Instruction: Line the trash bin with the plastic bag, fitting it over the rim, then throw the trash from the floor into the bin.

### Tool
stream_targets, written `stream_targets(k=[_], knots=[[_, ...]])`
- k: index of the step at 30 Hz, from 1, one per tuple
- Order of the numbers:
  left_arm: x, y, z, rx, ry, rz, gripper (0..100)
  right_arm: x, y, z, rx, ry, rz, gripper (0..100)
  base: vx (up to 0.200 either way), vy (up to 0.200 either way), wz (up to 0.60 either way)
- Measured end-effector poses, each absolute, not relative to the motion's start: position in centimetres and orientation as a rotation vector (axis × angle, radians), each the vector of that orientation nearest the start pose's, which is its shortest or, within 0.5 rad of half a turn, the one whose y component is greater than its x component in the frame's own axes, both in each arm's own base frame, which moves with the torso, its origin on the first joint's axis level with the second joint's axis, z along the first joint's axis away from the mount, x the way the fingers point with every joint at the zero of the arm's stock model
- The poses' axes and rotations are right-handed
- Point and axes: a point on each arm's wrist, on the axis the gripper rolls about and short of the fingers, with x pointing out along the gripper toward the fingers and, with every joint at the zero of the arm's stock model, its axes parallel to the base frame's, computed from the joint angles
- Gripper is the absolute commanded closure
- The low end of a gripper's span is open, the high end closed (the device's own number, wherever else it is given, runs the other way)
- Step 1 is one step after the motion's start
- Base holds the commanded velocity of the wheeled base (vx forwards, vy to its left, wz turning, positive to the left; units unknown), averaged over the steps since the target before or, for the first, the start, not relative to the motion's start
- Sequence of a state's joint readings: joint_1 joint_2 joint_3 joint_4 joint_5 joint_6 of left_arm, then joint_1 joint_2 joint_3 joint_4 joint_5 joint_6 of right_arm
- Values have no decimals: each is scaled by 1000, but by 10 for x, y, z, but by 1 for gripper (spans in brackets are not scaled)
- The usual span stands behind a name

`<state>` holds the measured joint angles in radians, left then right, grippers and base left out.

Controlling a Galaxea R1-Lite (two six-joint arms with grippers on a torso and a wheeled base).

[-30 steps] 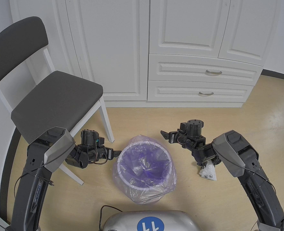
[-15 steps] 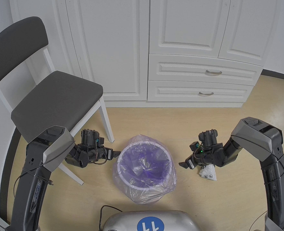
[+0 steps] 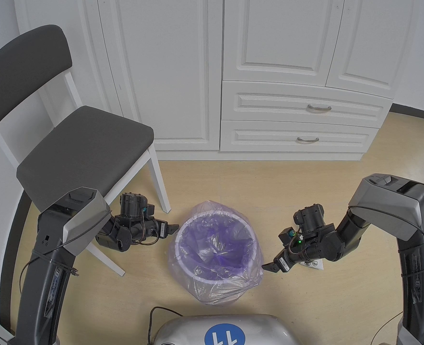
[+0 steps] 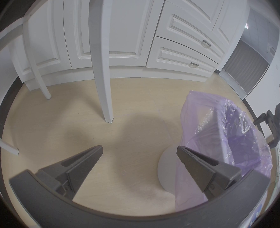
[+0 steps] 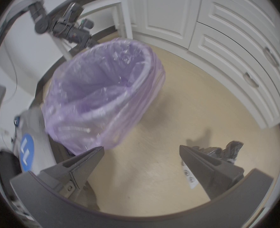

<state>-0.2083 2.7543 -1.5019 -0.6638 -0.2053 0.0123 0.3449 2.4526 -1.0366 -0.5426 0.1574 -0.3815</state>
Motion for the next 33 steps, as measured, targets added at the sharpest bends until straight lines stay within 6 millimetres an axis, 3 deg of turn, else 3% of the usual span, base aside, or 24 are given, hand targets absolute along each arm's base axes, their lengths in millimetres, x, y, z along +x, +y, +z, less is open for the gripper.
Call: stream_targets(k=[7,19,28,33], knots=[[478,-105,-84,10,571,-403,0,395,155,-39,-229,749,598,0,0,0,0],[477,-96,-82,5,545,-386,0,436,141,-38,-121,702,508,0,0,0,0],[474,-91,-81,3,526,-377,0,462,149,-37,16,632,460,0,0,0,0],[472,-90,-81,6,519,-372,0,473,156,-34,86,507,451,0,0,0,0]])
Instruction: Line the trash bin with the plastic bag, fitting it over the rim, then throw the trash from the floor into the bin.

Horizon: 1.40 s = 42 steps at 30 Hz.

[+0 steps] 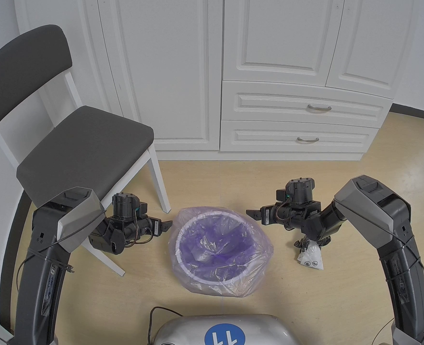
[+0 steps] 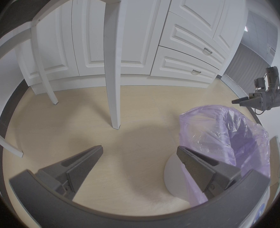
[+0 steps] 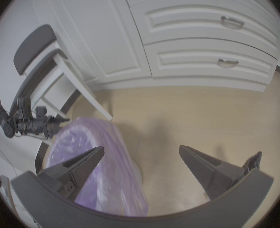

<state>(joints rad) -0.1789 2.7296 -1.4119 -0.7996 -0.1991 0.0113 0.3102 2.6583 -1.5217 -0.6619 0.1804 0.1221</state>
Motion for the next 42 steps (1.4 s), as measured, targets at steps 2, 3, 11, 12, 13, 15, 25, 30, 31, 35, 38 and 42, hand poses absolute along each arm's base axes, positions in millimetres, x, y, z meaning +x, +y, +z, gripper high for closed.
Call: stream_targets(k=[2,3,11,12,13,15,25,30,31,35,38,42], knots=[[471,-90,-80,12,517,-353,0,474,158,-37,99,493,451,0,0,0,0],[471,-89,-80,16,512,-337,0,474,158,-37,104,491,450,0,0,0,0],[466,-88,-71,9,472,-317,0,449,160,-31,32,538,473,0,0,0,0],[465,-88,-69,5,470,-317,0,442,160,-31,9,555,478,0,0,0,0],[463,-89,-67,1,467,-318,0,434,162,-30,-22,568,483,0,0,0,0],[458,-90,-63,-5,465,-321,0,420,165,-29,-87,591,493,0,0,0,0],[420,-104,-31,-8,440,-365,0,375,160,-25,-410,622,558,0,0,0,0],[403,-114,-16,1,418,-394,0,373,147,-22,-503,618,565,0,0,0,0],[401,-115,-14,3,416,-397,0,372,144,-23,-515,621,565,0,0,0,0],[396,-118,-7,6,405,-406,0,370,135,-23,-539,632,558,0,0,0,0],[395,-118,-4,6,402,-406,0,367,132,-22,-542,637,559,0,0,0,0],[395,-117,-3,6,399,-406,0,355,136,-23,-566,655,588,0,0,0,0]])
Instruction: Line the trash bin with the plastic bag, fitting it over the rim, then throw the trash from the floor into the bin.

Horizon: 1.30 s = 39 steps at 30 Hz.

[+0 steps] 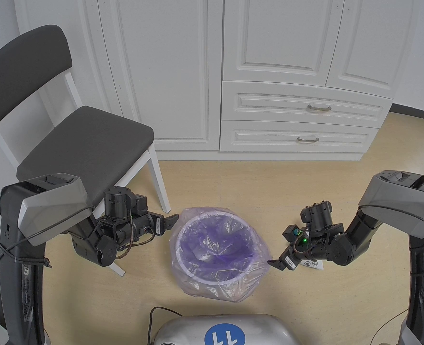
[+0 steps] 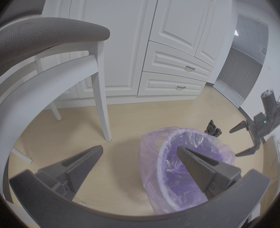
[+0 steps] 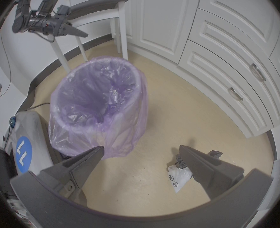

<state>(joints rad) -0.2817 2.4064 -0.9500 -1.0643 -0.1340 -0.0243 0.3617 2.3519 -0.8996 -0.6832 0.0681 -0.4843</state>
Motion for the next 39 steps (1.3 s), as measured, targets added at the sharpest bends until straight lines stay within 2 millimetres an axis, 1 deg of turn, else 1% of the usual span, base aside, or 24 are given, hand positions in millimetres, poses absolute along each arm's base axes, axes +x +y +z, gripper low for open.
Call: stream_targets(k=[4,9,14,19,23,28,31,39], knots=[[395,-117,-3,5,398,-404,0,345,142,-28,-601,675,628,0,0,0,0],[396,-117,-3,5,398,-405,0,339,149,-39,-611,700,658,0,0,0,0],[397,-117,-4,4,397,-404,0,346,159,-49,-582,703,658,0,0,0,0],[398,-115,-4,4,396,-399,0,354,164,-57,-543,743,645,0,0,0,0],[399,-114,-5,3,395,-398,0,368,166,-57,-507,742,614,0,0,0,0],[400,-114,-5,2,391,-398,0,385,163,-55,-475,725,525,0,0,0,0],[400,-113,-5,1,387,-396,0,395,162,-52,-449,700,478,0,0,0,0],[401,-111,-4,-1,383,-390,0,432,157,-40,-337,611,352,0,0,0,0]])
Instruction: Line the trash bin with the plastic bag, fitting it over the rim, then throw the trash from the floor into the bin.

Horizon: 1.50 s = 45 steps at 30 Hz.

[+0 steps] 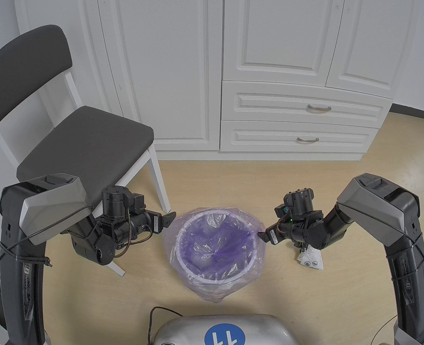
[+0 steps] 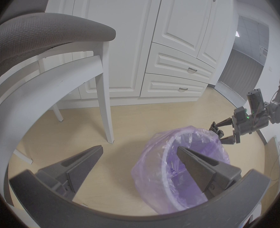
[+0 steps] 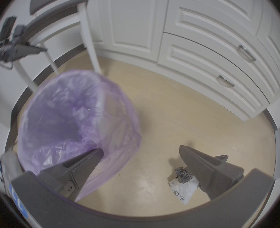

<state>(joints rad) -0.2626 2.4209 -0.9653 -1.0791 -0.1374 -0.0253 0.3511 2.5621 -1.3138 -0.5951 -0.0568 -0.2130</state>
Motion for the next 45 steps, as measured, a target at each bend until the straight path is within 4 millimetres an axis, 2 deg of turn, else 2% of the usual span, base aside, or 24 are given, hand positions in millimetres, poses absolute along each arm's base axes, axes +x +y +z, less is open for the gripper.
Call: stream_targets(k=[6,10,14,21,26,29,37,41,45], knots=[[401,-111,-4,-3,380,-390,0,457,161,-35,-178,554,286,0,0,0,0],[402,-109,-4,-4,378,-387,0,464,160,-36,-134,544,285,0,0,0,0],[403,-109,-4,-4,377,-386,0,462,152,-37,-126,576,318,0,0,0,0],[402,-108,-4,-3,380,-387,0,458,135,-12,-64,602,380,0,0,0,0],[403,-108,-5,-4,381,-385,0,451,129,-5,7,766,426,0,0,0,0],[403,-107,-6,-5,384,-383,0,456,124,-3,42,829,430,0,0,0,0],[407,-104,-10,-9,386,-374,0,477,129,-21,74,885,431,0,0,0,0],[409,-102,-12,-10,388,-368,0,484,139,-30,59,934,422,0,0,0,0],[409,-100,-16,-11,402,-363,0,489,145,-46,14,962,356,0,0,0,0]])
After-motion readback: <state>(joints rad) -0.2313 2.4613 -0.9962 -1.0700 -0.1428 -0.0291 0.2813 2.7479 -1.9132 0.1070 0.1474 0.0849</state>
